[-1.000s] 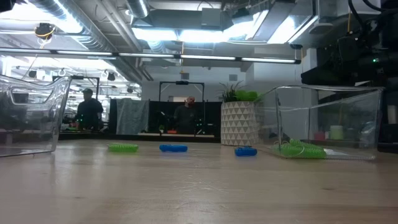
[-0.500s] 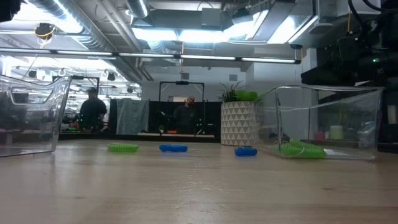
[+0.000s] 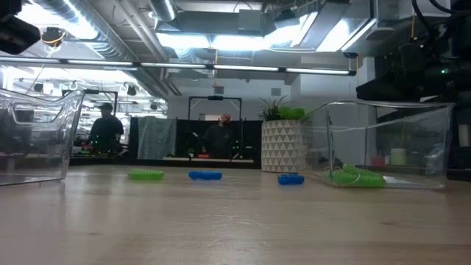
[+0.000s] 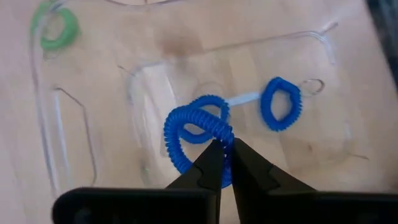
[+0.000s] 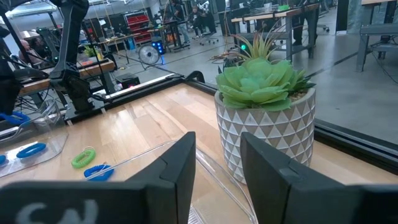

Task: Sort spring keychains
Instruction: Put the blue spring keychain into the bottom transparent bin, then put the green spring keychain into the top transparent bin

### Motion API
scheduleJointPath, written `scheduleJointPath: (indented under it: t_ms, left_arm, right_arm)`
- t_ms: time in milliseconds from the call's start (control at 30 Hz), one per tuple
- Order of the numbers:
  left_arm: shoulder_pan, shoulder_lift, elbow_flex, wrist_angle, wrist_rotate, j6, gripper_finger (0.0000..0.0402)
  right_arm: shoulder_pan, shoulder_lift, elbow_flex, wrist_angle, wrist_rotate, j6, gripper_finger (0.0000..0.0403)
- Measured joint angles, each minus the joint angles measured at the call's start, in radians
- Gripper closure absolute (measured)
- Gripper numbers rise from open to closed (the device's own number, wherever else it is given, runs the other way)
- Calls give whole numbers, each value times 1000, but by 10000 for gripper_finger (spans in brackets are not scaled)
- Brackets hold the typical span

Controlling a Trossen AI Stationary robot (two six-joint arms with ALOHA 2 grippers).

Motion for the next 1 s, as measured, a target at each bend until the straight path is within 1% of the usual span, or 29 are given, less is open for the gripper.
scheduleJointPath:
  t_ms: [233,400,567,733,867,1000]
  left_arm:
    - [0,11,-1,9,-72,0,358]
    - [0,10,-1,35,-59,0,338]
    - [0,10,-1,38,-55,-3,308]
    - [0,10,-1,38,-64,-42,278]
    - [0,10,-1,51,-62,-53,268]
    - [2,10,-1,125,-62,-54,269]
  right_arm:
    - [0,0,0,0,0,0,276]
    - [0,0,0,0,0,0,276]
    - [0,0,0,0,0,0,276]
    - [0,0,0,0,0,0,276]
    - [0,0,0,0,0,0,276]
    - [0,0,0,0,0,0,276]
